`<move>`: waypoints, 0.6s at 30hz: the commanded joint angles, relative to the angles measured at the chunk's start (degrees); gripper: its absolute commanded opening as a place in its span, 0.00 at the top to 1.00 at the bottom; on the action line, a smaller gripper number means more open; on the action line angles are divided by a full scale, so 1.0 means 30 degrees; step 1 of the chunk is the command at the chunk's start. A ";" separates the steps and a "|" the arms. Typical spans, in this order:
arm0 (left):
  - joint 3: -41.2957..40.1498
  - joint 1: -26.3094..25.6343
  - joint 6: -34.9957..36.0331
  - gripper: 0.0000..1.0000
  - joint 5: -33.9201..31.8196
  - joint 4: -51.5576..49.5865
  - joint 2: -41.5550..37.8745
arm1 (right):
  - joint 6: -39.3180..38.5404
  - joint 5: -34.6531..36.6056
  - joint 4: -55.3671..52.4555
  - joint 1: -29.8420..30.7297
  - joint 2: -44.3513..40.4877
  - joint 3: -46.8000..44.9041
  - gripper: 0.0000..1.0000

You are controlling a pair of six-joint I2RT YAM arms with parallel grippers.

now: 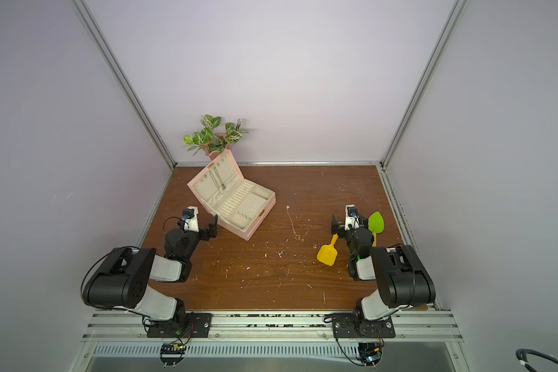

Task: Put jewelry chain into jewelry box
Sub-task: Pick up the necklace from the center of the board.

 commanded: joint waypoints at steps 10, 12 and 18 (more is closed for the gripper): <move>0.0413 0.0246 -0.0818 0.01 -0.1904 -0.0291 -0.0038 | 0.0367 0.0066 0.0550 -0.0058 -0.0082 0.0127 0.01; 0.0491 0.0243 -0.0858 0.01 -0.2244 -0.0471 -0.0101 | 0.0331 0.0098 0.0572 -0.0058 -0.0096 0.0093 0.01; -0.0190 0.0228 -0.0675 0.01 -0.1858 -0.0459 -0.1794 | 0.0656 0.0945 0.0275 -0.0066 -0.1101 -0.0055 0.01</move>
